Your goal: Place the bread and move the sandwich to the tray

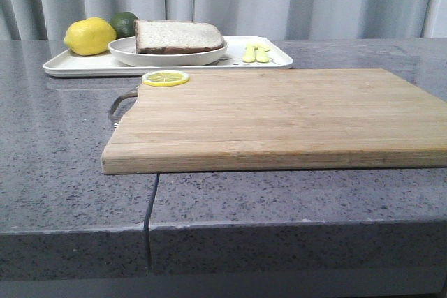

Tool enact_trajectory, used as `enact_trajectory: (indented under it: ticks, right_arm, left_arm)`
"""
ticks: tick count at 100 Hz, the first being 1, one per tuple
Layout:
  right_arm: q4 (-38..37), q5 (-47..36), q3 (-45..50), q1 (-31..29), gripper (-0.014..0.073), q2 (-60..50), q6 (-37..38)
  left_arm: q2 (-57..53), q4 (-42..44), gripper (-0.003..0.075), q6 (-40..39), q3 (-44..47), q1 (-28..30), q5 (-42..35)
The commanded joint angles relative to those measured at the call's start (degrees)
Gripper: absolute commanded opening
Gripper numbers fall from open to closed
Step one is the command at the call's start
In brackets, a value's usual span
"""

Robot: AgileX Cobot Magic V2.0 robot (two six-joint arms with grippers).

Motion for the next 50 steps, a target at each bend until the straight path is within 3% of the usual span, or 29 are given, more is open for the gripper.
enact_trajectory:
  ticks: [1, 50]
  right_arm:
    - [-0.4, -4.2, -1.5, -0.4, 0.0448, 0.1, 0.2]
    - [-0.7, -10.7, 5.2, -0.4, 0.0448, -0.4, -0.4]
  left_arm:
    - [-3.8, -1.2, 0.0348, -0.4, 3.9, -0.3, -7.4]
    - [-13.2, -1.8, 0.0348, -0.4, 18.5, -0.2, -10.2]
